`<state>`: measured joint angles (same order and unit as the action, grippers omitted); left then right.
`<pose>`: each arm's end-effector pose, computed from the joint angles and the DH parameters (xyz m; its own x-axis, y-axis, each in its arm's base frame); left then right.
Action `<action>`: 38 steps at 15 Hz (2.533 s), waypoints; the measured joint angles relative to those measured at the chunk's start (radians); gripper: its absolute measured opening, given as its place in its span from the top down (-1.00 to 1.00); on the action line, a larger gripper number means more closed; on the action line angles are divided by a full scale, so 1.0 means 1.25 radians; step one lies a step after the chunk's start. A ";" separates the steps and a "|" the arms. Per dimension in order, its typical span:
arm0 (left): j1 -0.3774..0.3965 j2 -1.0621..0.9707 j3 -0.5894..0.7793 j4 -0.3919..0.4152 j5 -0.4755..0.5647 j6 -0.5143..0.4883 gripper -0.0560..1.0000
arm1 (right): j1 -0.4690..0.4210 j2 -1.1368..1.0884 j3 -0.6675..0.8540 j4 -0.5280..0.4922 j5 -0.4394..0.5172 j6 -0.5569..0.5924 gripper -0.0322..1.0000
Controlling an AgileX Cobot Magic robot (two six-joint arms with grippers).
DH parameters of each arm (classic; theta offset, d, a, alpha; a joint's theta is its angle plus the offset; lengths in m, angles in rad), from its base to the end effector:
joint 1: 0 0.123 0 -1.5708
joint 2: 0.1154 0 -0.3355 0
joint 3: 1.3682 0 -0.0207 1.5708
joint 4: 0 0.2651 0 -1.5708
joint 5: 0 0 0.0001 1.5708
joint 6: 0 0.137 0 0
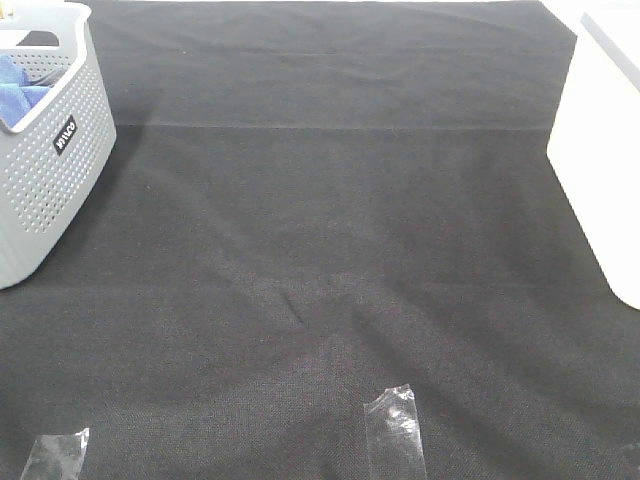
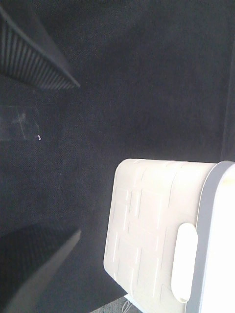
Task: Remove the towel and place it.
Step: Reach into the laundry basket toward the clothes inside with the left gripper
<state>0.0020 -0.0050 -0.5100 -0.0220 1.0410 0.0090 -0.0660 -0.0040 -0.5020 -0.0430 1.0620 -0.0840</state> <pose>-0.0027 -0.0026 0.2689 -0.4248 -0.0030 -0.9053 0.0143 0.9998 -0.0100 -0.0034 -0.0049 0.2638 -0.4584 -0.0746 -0.8856 0.0516 0.9926 -0.1103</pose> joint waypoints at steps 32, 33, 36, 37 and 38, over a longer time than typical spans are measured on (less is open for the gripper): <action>0.000 0.000 0.000 0.027 0.000 -0.018 -0.98 | 0.000 0.000 0.000 0.000 0.000 0.000 -0.52; 0.000 0.000 0.000 0.027 0.000 -0.018 -0.98 | 0.000 0.000 0.000 0.000 0.000 0.000 -0.52; 0.000 0.000 0.000 0.027 0.000 -0.018 -0.98 | 0.000 0.000 0.000 0.000 0.000 0.000 -0.52; 0.000 0.000 0.000 0.027 0.000 -0.018 -0.98 | 0.000 0.000 0.000 0.000 0.000 0.000 -0.52; 0.000 0.000 0.000 0.027 0.000 -0.018 -0.98 | 0.000 0.000 0.000 0.000 0.000 0.000 -0.52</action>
<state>0.0020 -0.0050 -0.5100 0.0120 1.0410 -0.0130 -0.0660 -0.0040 -0.5020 -0.0430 1.0620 -0.0840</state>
